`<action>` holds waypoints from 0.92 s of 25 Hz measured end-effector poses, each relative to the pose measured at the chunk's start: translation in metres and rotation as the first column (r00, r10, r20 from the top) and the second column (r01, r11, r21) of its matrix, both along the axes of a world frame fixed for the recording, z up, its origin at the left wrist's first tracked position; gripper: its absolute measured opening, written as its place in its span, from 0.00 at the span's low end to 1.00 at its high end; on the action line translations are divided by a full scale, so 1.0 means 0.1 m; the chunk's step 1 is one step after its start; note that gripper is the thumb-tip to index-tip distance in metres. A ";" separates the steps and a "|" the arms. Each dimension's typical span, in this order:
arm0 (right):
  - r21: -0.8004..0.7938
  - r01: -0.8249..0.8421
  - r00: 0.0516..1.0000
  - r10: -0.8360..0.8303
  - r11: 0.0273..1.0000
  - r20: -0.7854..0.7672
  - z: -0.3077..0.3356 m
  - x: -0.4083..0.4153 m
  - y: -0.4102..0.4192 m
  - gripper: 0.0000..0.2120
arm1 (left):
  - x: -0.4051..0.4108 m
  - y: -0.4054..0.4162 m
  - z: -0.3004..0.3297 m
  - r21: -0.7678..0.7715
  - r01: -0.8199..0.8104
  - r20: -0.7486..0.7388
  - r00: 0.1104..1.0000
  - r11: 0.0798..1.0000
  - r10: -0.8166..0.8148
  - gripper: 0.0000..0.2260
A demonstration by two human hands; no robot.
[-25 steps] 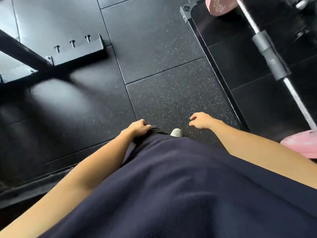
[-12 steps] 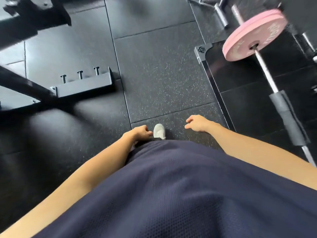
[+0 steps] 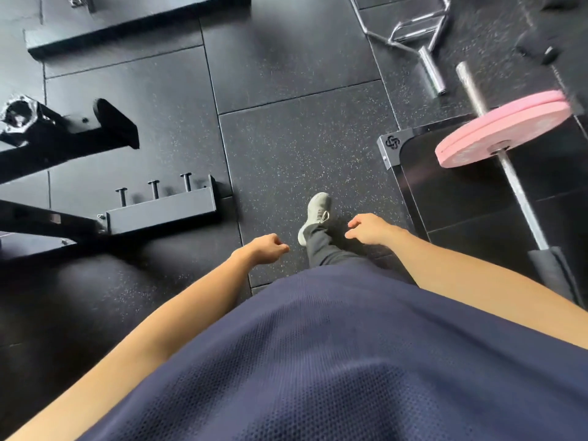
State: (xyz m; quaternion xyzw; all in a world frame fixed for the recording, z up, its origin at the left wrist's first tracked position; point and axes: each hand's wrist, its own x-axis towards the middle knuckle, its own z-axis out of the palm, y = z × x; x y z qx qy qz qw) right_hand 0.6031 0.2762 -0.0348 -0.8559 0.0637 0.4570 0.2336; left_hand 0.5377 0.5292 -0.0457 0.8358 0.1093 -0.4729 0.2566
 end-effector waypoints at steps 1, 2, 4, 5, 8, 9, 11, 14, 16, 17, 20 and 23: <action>0.000 -0.009 1.000 0.009 1.000 -0.013 -0.04 0.32 0.06 0.20 | 0.28 0.08 -0.03 0.010 0.003 -0.010 1.000 1.000 -0.003 0.17; -0.003 -0.012 1.000 0.012 1.000 -0.029 -0.07 0.66 0.12 0.20 | 0.58 0.17 -0.05 0.028 0.002 -0.018 1.000 1.000 -0.001 0.17; -0.007 -0.047 0.998 0.046 0.999 -0.041 -0.06 1.37 0.24 0.21 | 1.21 0.38 -0.06 0.062 -0.039 -0.015 0.999 0.997 0.040 0.17; -0.010 -0.077 0.996 0.076 0.997 -0.039 -0.03 1.69 0.30 0.21 | 1.49 0.48 -0.04 0.075 -0.072 0.007 0.997 0.995 0.072 0.17; -0.030 -0.158 0.987 0.158 0.987 -0.004 0.13 2.67 0.54 0.21 | 2.32 0.76 0.10 0.089 -0.188 0.109 0.978 0.978 0.178 0.18; -0.030 -0.178 0.984 0.178 0.983 -0.004 0.17 2.93 0.65 0.21 | 2.54 0.83 0.15 0.091 -0.228 0.130 0.968 0.969 0.216 0.18; -0.015 -0.211 0.977 0.211 0.977 -0.012 0.22 3.44 0.91 0.21 | 2.93 0.96 0.14 0.083 -0.281 0.135 0.954 0.956 0.268 0.18; 0.004 -0.239 0.971 0.239 0.971 -0.029 0.18 4.07 1.22 0.21 | 3.41 1.17 -0.01 0.074 -0.302 0.068 0.952 0.950 0.297 0.19; -0.015 -0.263 0.964 0.262 0.965 -0.040 0.10 4.57 1.44 0.21 | 3.88 1.40 -0.13 0.083 -0.250 -0.010 0.968 0.965 0.251 0.20; -0.024 -0.268 0.963 0.267 0.963 -0.048 0.09 4.85 1.56 0.21 | 4.16 1.54 -0.18 0.077 -0.247 -0.047 0.967 0.966 0.251 0.20; -0.071 -0.283 0.958 0.278 0.957 -0.073 0.06 5.71 1.95 0.21 | 5.12 2.06 -0.23 0.042 -0.247 -0.070 0.966 0.968 0.249 0.22; -0.077 -0.242 0.970 0.241 0.967 -0.027 0.09 6.53 2.30 0.20 | 6.04 2.53 -0.05 0.049 -0.262 0.025 0.965 0.964 0.261 0.20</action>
